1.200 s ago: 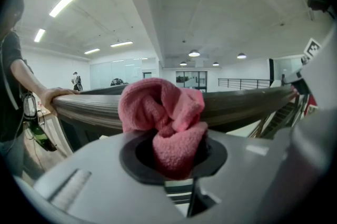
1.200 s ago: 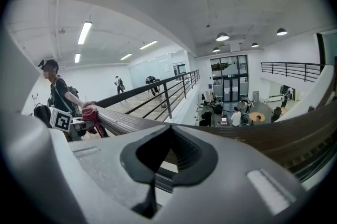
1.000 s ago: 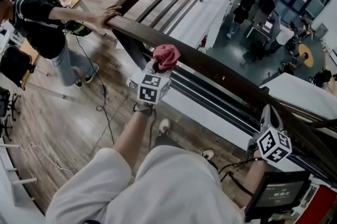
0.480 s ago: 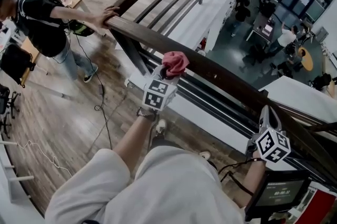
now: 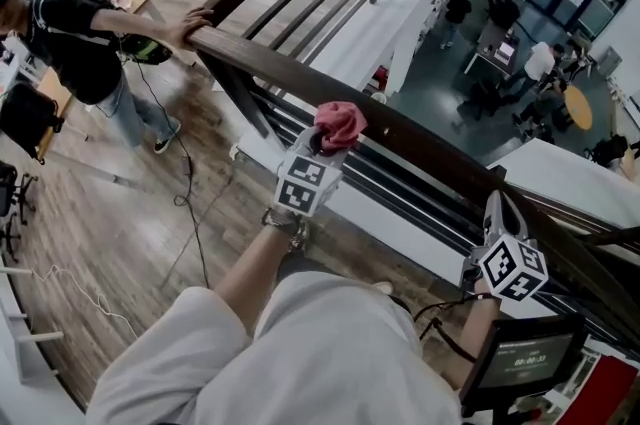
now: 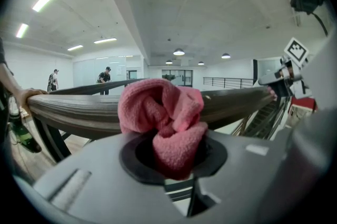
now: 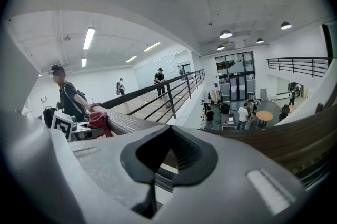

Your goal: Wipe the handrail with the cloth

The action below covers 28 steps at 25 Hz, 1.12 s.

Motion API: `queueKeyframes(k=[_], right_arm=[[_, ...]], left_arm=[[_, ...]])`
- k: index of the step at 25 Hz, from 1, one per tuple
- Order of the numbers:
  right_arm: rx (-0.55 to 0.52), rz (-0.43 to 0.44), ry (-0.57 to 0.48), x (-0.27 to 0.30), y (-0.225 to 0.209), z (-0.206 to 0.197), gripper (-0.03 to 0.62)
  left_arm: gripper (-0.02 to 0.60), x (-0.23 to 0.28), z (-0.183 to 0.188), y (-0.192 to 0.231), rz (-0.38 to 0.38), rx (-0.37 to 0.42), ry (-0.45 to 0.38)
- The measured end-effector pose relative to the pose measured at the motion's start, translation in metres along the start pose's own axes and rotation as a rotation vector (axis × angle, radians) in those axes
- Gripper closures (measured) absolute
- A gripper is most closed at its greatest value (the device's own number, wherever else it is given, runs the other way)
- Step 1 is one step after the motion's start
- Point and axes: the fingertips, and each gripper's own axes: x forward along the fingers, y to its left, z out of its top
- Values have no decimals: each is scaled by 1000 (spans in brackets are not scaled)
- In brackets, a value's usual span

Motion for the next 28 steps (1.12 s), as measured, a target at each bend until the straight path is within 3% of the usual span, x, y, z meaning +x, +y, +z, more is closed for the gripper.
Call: queueKeyframes(k=[13, 28], right_arm=[[-2, -17, -8, -11, -31, -1, 592], [-33, 46, -5, -21, -48, -8, 592]], left_arm=[[492, 14, 3, -67, -78, 37, 13], [492, 34, 3, -157, -136, 61, 28]])
